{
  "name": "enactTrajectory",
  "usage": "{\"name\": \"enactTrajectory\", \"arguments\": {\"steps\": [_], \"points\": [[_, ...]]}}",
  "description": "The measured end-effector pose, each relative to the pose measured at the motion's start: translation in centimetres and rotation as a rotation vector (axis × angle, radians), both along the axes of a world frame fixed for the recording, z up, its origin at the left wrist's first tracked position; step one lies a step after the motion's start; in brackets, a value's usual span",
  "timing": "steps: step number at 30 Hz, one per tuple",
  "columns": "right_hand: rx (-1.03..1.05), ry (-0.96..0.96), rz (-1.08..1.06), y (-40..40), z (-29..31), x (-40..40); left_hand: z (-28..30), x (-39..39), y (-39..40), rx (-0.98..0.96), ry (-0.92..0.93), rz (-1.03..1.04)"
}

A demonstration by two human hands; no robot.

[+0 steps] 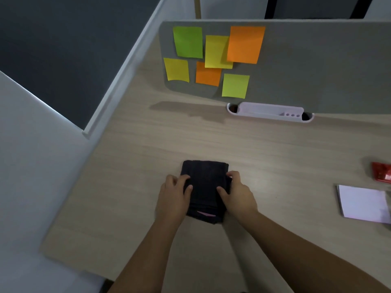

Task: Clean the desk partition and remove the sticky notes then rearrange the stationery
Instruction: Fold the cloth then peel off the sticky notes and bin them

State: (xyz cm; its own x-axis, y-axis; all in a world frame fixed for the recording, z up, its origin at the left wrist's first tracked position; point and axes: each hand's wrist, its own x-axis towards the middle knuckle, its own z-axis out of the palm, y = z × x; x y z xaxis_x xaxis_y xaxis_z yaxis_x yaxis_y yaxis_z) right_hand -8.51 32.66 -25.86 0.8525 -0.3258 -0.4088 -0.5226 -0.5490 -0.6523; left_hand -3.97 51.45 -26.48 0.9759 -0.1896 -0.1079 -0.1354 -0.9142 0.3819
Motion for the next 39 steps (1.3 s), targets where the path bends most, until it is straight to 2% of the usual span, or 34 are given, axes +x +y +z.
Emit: {"name": "enactTrajectory", "arguments": {"steps": [2,4,8,13,18,22,28,30,32,35,39], "points": [[-0.041,-0.001,-0.026,-0.4,-0.2,0.0,-0.2,-1.0,0.2,0.113,-0.122,-0.122],[-0.057,-0.018,-0.076,-0.8,-0.3,0.8,-0.4,-1.8,0.7,0.13,-0.134,-0.197],[-0.133,0.006,-0.093,-1.6,0.2,3.7,-0.5,-2.4,1.9,0.12,-0.108,-0.214],[-0.12,0.07,0.032,-1.5,0.7,5.8,-0.3,-2.2,2.2,0.091,-0.155,-0.22],[0.141,-0.056,-0.009,-0.7,1.5,6.0,-1.6,-1.0,2.5,-0.065,-0.231,-0.416],[0.196,-0.11,-0.075,-0.7,1.7,5.6,-1.7,-1.1,2.5,-0.124,-0.32,-0.409],[0.549,0.034,-0.336,-0.3,2.3,4.9,-0.6,-1.7,3.3,-0.231,-0.313,-0.301],[0.602,0.097,-0.352,-0.3,2.0,4.0,-0.7,-2.1,4.0,-0.214,-0.337,-0.325],[0.505,0.095,-0.299,-0.4,1.3,2.9,-1.4,-2.3,4.3,-0.171,-0.357,-0.417],[0.216,-0.033,-0.128,-0.8,0.4,1.8,-2.4,-2.7,4.2,-0.142,-0.325,-0.46],[0.096,-0.156,-0.069,-0.8,0.2,1.8,-2.1,-2.6,2.9,-0.179,-0.313,-0.442]]}}
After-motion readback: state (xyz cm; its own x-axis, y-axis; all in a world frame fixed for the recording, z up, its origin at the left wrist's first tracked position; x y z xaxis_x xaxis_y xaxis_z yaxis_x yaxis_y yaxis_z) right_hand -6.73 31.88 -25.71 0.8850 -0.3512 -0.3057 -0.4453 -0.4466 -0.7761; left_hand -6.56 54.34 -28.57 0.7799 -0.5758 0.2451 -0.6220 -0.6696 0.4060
